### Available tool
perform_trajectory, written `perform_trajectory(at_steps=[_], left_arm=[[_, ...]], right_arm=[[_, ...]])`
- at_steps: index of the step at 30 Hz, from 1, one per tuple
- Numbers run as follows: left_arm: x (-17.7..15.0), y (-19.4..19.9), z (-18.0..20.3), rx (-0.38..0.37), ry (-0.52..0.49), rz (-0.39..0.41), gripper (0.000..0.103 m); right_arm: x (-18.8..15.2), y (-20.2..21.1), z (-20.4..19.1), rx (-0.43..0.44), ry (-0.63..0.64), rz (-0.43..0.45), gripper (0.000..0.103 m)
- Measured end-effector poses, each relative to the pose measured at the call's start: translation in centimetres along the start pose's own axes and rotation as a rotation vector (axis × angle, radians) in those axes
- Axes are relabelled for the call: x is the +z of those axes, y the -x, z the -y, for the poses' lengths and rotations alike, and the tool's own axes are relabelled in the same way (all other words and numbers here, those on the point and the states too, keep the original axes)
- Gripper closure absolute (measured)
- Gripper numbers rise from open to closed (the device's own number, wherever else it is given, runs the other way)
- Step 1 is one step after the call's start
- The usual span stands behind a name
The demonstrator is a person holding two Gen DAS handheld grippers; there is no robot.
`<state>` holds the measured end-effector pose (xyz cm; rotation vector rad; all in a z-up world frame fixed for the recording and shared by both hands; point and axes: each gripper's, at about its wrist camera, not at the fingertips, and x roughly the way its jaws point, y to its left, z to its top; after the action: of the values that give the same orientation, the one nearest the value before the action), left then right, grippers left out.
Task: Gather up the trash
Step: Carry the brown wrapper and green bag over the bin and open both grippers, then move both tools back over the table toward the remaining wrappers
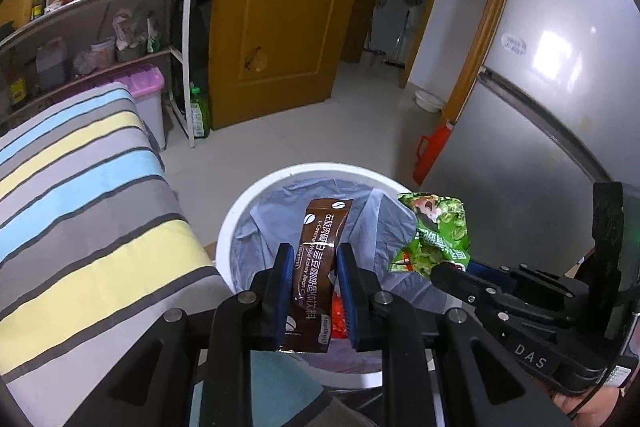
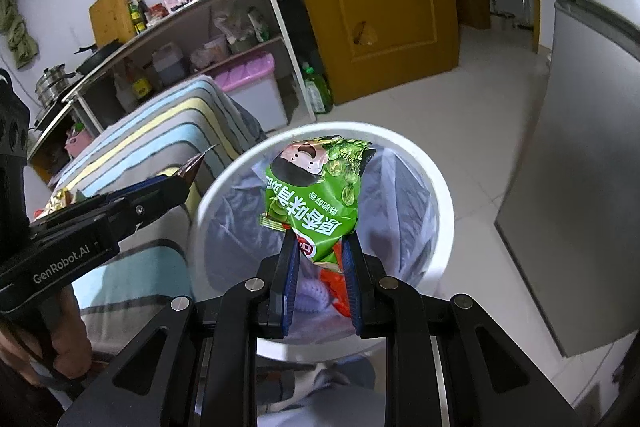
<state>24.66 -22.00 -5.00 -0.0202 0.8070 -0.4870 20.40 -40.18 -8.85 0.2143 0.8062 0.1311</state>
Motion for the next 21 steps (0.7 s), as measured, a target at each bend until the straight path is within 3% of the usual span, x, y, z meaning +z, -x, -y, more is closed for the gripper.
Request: perform_trajectory(at_steps=[8, 10, 14, 21], left_arm=[[-0.3, -1.8, 0.1, -0.001, 0.011, -0.069, 0.079], [-0.3, -1.9, 0.0, -0.004, 0.015, -0.074, 0.074], [-0.3, -1.6, -0.1, -0.006, 0.026, -0.067, 0.072], [-0.2, 0.9, -0.8, -0.015, 0.049, -0.001, 0.072]], right_arm=[[-0.7, -1.6, 1.1, -0.009, -0.014, -0.076, 0.079], [-0.9, -1.9, 1.3, -0.017, -0.015, -0.092, 0.075], [-1.0, -1.9, 1.2, -0.023, -0.019, -0.099, 0.063], [-0.9, -0.5, 0.7, -0.032, -0.007, -0.065, 0.062]])
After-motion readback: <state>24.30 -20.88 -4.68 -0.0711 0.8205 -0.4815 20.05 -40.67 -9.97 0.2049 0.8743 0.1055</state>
